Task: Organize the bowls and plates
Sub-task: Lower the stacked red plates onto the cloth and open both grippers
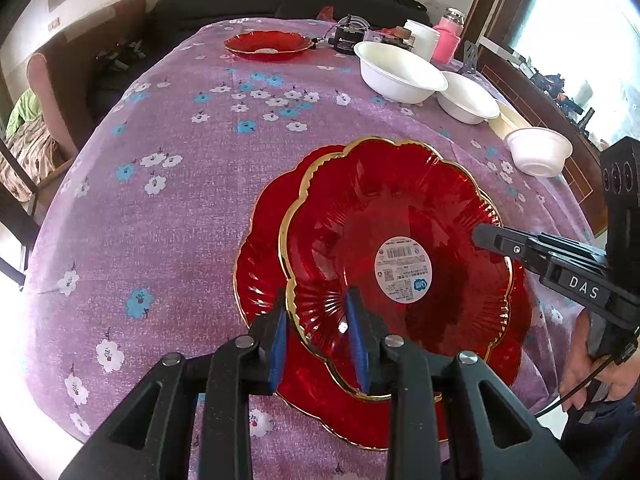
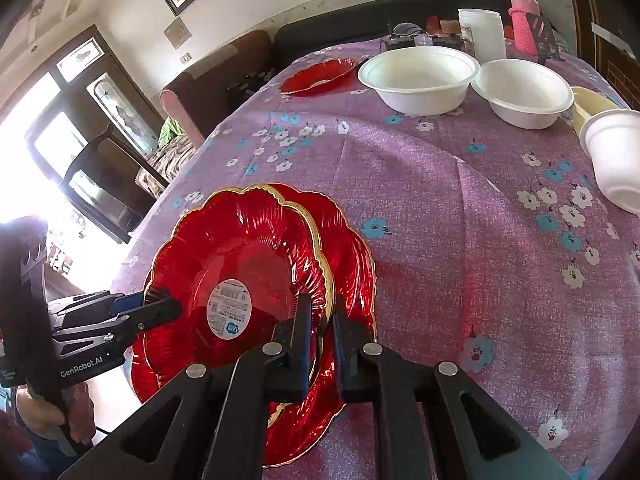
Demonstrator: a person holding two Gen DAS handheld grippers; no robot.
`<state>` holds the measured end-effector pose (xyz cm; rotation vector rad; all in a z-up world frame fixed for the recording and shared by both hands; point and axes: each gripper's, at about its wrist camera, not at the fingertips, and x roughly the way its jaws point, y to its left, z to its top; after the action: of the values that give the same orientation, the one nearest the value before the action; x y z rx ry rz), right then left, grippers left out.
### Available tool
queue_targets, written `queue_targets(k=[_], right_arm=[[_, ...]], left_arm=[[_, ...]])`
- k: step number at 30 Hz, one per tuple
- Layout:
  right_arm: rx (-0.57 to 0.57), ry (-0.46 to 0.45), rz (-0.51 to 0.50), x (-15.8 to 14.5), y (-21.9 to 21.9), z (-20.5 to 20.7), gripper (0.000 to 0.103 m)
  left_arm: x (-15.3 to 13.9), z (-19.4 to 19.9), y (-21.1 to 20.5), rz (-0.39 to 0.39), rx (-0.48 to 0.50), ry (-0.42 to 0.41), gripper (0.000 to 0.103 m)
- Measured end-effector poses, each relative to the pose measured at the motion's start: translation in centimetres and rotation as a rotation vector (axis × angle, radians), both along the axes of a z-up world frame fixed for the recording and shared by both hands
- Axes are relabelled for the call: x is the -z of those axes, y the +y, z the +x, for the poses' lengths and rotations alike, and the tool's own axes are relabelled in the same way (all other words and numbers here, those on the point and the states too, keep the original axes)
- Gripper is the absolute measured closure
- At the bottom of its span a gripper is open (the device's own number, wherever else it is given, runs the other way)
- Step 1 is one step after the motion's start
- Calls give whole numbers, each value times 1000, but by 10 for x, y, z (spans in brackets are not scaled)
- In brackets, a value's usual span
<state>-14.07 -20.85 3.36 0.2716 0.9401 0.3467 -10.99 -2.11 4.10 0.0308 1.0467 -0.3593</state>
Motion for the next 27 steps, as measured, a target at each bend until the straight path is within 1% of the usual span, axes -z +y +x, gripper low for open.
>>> queue_targets(k=[5,8,10,22,27], right_arm=[[0,0,-1,0,0,0,92],[0,-1,-9,0,1,1,92],[2,-2,-8,0,2,1,92],[8,-9,-26,-1,5,-2,92],[12,-26,-34,-6,5,-4,92]], left_arm=[[-1,-2,-2,12,7,-7,74],[-7,-4,-2,36,0,-44,61],[-10,-5,-1,40,0,-57,58],[-10,-4,1,35,0,-55,57],[-10,-6,2,27,-1,-56,57]])
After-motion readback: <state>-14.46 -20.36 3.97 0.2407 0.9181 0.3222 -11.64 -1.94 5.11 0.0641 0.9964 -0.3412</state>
